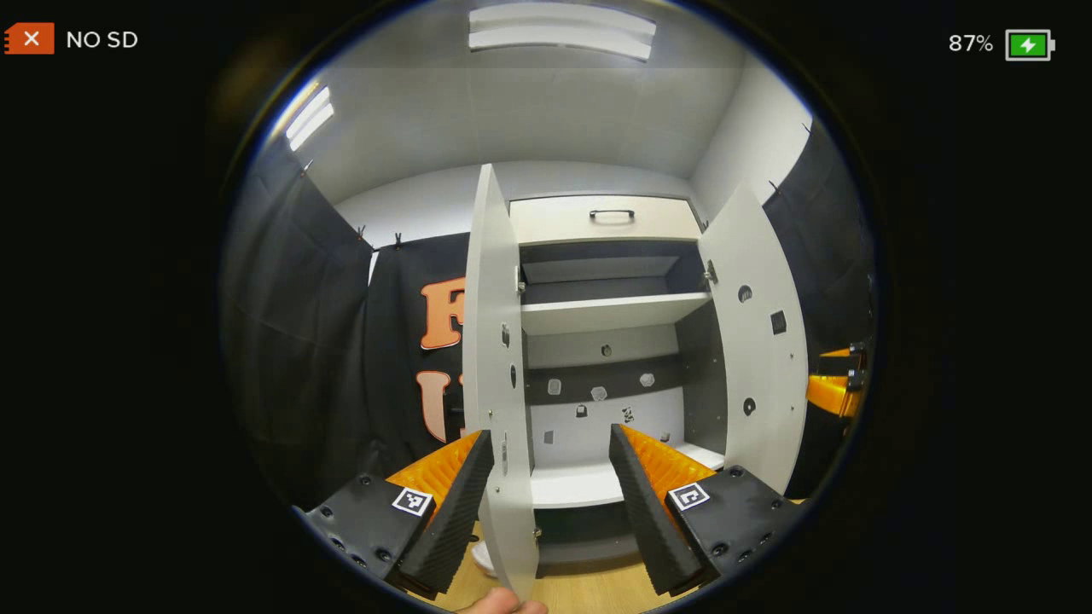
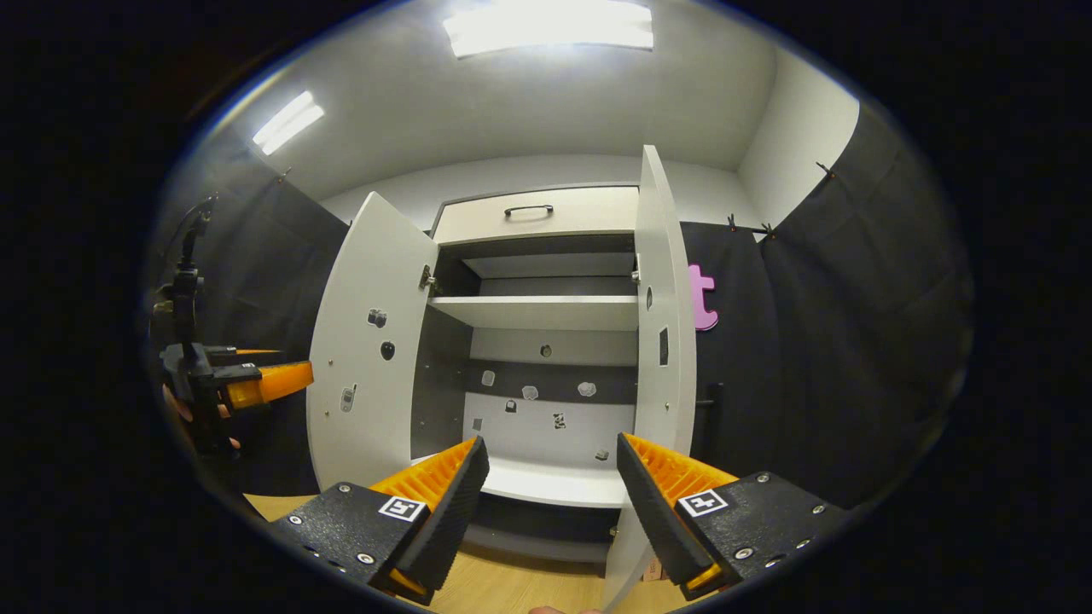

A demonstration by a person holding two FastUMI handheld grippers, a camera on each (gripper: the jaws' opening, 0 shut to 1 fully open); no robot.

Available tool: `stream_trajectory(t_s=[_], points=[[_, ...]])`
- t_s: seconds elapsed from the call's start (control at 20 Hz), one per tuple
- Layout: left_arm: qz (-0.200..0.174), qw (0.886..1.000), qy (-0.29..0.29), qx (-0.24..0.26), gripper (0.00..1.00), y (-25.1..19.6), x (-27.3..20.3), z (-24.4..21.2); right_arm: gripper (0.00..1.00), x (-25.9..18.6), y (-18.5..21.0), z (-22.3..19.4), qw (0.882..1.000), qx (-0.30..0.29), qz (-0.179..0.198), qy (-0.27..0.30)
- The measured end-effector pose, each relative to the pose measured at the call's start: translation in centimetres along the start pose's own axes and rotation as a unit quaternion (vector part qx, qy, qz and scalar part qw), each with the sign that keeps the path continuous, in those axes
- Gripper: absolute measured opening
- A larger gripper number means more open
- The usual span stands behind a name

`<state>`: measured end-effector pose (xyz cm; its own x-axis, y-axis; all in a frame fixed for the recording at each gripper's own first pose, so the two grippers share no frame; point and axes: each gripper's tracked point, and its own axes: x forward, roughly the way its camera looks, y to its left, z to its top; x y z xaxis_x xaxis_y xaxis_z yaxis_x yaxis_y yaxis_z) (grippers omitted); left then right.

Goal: Open the right door of the double-door shoe cabinet with the right hand, and open the left door with the left hand.

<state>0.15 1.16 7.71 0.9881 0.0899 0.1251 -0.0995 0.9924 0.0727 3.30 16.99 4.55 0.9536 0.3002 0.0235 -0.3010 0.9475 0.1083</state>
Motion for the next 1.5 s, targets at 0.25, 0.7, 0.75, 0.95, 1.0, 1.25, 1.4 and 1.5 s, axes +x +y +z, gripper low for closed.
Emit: stream_trajectory(t_s=[0.25, 0.7, 0.75, 0.95, 1.0, 1.25, 1.4, 1.5], points=[[0.009, 1.000, 0.005, -0.013, 0.82, 0.4, 0.6, -0.3, 0.92, -0.2, -0.1, 0.6, 1.000, -0.005, 0.001, -0.008], [0.018, 1.000, -0.010, -0.001, 0.82, 1.0, 0.0, 0.6, 0.92, 0.5, 0.3, 0.4, 1.000, 0.000, 0.005, -0.009], [0.020, 1.000, -0.013, 0.000, 0.82, 1.1, 0.1, 0.7, 0.92, 0.6, 0.3, 0.4, 1.000, 0.000, 0.005, -0.009], [0.021, 1.000, -0.020, -0.003, 0.82, 1.1, -0.1, 0.9, 0.92, 0.7, 0.3, 0.5, 1.000, -0.001, 0.004, -0.015], [0.017, 1.000, -0.019, -0.003, 0.82, 0.9, 0.0, 0.7, 0.92, 0.8, 0.5, 0.4, 1.000, 0.000, 0.005, -0.015], [0.019, 1.000, -0.017, -0.010, 0.82, 0.9, 0.2, 0.6, 0.92, 1.0, 0.5, 0.2, 1.000, 0.000, 0.008, -0.014], [0.023, 0.999, -0.021, -0.012, 0.82, 1.0, 0.1, 0.7, 0.92, 1.1, 0.2, 0.1, 1.000, 0.003, 0.006, -0.012], [0.024, 0.999, -0.024, -0.011, 0.82, 1.0, 0.0, 0.9, 0.92, 1.2, 0.1, 0.2, 1.000, 0.004, 0.006, -0.013]])
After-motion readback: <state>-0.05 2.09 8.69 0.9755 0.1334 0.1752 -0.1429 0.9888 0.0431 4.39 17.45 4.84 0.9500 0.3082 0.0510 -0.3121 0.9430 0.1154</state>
